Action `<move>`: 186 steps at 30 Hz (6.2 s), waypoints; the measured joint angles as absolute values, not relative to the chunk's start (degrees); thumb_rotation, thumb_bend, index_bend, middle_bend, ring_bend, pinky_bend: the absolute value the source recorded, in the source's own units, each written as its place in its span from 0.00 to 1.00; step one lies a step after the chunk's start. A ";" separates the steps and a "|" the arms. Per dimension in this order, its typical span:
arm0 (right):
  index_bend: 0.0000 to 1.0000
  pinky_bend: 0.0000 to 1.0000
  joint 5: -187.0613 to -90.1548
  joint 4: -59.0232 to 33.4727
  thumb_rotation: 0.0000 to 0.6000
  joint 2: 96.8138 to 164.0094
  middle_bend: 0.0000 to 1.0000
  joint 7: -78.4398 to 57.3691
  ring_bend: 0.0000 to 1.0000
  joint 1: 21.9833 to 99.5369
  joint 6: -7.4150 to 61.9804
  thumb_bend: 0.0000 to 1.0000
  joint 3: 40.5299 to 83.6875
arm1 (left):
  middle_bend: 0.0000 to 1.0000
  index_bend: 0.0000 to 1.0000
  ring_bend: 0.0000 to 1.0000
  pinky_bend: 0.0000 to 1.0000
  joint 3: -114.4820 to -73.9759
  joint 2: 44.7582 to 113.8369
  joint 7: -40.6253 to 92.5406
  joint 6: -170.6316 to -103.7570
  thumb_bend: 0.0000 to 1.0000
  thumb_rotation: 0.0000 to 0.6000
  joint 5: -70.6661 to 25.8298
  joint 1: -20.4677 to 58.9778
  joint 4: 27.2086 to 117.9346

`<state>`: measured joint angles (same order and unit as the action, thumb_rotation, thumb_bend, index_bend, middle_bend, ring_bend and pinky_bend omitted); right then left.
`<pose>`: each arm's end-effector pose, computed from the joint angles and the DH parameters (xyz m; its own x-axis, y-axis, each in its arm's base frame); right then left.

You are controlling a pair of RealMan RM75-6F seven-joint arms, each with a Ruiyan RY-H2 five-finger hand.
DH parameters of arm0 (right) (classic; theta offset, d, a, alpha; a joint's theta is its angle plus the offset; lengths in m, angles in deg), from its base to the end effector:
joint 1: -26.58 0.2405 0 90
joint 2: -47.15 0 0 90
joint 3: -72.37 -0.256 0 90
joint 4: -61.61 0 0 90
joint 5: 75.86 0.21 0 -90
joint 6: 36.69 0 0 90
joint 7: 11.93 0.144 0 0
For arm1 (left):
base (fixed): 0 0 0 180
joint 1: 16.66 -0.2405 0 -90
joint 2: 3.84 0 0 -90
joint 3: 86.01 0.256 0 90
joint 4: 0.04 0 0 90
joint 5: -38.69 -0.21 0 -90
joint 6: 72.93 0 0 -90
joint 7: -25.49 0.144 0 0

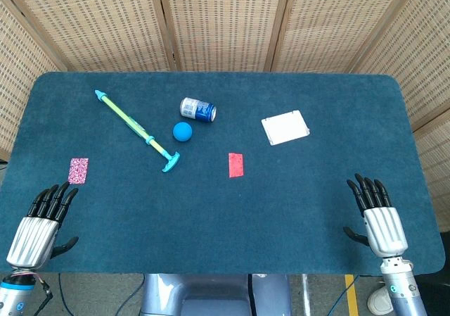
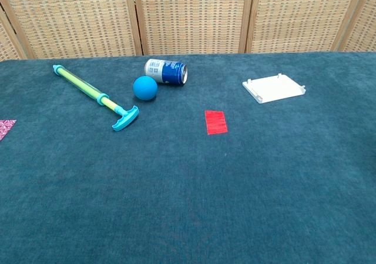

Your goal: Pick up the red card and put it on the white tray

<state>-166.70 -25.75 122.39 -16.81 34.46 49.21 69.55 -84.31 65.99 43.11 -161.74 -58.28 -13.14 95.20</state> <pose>-0.2855 -0.1953 0.1020 0.3793 0.0310 0.9248 -0.9143 -0.1409 0.3797 -0.2708 0.1535 0.1146 0.5379 -0.0212 0.8428 0.8272 -0.1793 -0.5325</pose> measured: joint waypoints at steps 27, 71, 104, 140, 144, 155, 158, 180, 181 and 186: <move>0.05 0.00 -164.15 -26.29 1.00 125.49 0.00 -18.17 0.00 40.17 42.68 0.21 65.79 | 0.00 0.00 0.00 0.09 -84.94 65.86 43.14 -161.20 0.08 1.00 -57.03 -12.88 95.54; 0.06 0.00 -139.01 6.78 1.00 164.62 0.00 -33.51 0.00 73.17 18.73 0.27 49.30 | 0.00 0.00 0.00 0.09 -88.46 67.18 41.89 -156.82 0.08 1.00 -47.89 -10.54 91.85; 0.11 0.00 -139.14 21.77 1.00 169.44 0.00 -26.22 0.00 78.78 15.43 0.72 49.45 | 0.00 0.00 0.00 0.09 -88.69 67.34 41.74 -156.10 0.08 1.00 -45.76 -9.84 91.41; 0.15 0.00 -140.21 4.37 1.00 162.72 0.00 -31.10 0.00 72.73 23.63 0.29 52.61 | 0.00 0.00 0.00 0.09 -87.72 66.51 41.16 -157.25 0.08 1.00 -47.62 -10.07 92.89; 0.15 0.00 -139.90 7.07 1.00 163.99 0.00 -30.12 0.00 73.53 22.48 0.29 52.26 | 0.00 0.00 0.00 0.09 -87.90 66.59 41.17 -157.00 0.08 1.00 -47.14 -9.97 92.68; 0.15 0.00 -139.75 14.95 1.00 167.36 0.00 -26.40 0.00 75.90 19.15 0.29 51.52 | 0.00 0.00 0.00 0.09 -88.26 67.16 41.63 -155.85 0.08 1.00 -45.69 -9.54 91.82; 0.15 0.00 -139.84 16.45 1.00 167.99 0.00 -25.66 0.00 76.41 18.54 0.29 51.38 | 0.00 0.00 0.00 0.09 -88.36 67.28 41.64 -155.60 0.08 1.00 -45.43 -9.40 91.65; 0.38 0.00 -140.76 27.78 1.00 172.88 0.00 -21.41 0.00 79.40 15.18 0.48 50.83 | 0.00 0.00 0.00 0.09 -88.49 67.41 41.13 -155.49 0.08 1.00 -45.00 -9.16 91.20; 0.40 0.00 -140.77 27.79 1.00 172.86 0.00 -21.40 0.00 79.36 15.14 0.48 50.83 | 0.00 0.00 0.00 0.09 -88.45 67.40 41.14 -155.47 0.08 1.00 -45.04 -9.15 91.22; 0.48 0.00 -140.51 27.51 1.00 172.57 0.01 -22.07 0.00 79.11 14.84 0.47 50.70 | 0.00 0.00 0.00 0.09 -88.32 67.34 41.11 -155.50 0.08 1.00 -45.18 -9.15 91.36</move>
<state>-140.51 27.51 172.57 -22.07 79.11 14.84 50.70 -88.32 67.34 41.11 -155.50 -45.18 -9.15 91.36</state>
